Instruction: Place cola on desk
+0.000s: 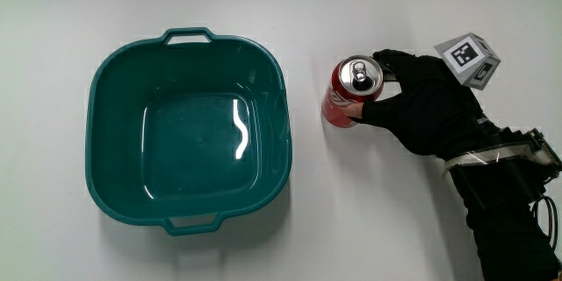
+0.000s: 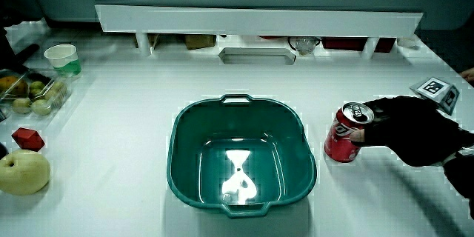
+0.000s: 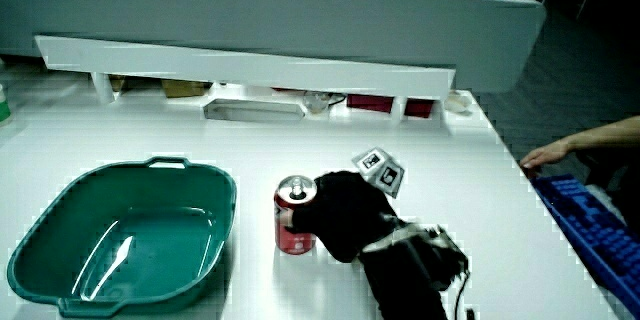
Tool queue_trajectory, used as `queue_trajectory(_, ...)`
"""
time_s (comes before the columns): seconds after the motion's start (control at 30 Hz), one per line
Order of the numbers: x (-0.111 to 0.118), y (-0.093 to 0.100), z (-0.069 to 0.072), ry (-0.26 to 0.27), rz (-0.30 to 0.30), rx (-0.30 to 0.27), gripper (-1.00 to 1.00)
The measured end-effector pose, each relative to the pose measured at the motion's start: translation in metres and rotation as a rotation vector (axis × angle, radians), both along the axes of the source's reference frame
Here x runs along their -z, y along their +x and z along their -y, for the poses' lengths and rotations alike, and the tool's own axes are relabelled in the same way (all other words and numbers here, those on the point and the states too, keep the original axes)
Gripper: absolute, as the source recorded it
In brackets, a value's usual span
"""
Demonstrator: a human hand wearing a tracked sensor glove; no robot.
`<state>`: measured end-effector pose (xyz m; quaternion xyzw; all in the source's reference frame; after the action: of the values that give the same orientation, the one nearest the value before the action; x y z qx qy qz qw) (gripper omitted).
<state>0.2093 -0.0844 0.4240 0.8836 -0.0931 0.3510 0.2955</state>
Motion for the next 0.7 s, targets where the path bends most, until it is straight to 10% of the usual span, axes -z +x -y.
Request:
queue_trajectory(0.23, -0.01, 0.001, -0.003, -0.03, 0.01, 0.0, 0.0)
queue_trajectory(0.7, -0.017, 0.008, -0.007, -0.089, 0.001, -0.009, -0.61)
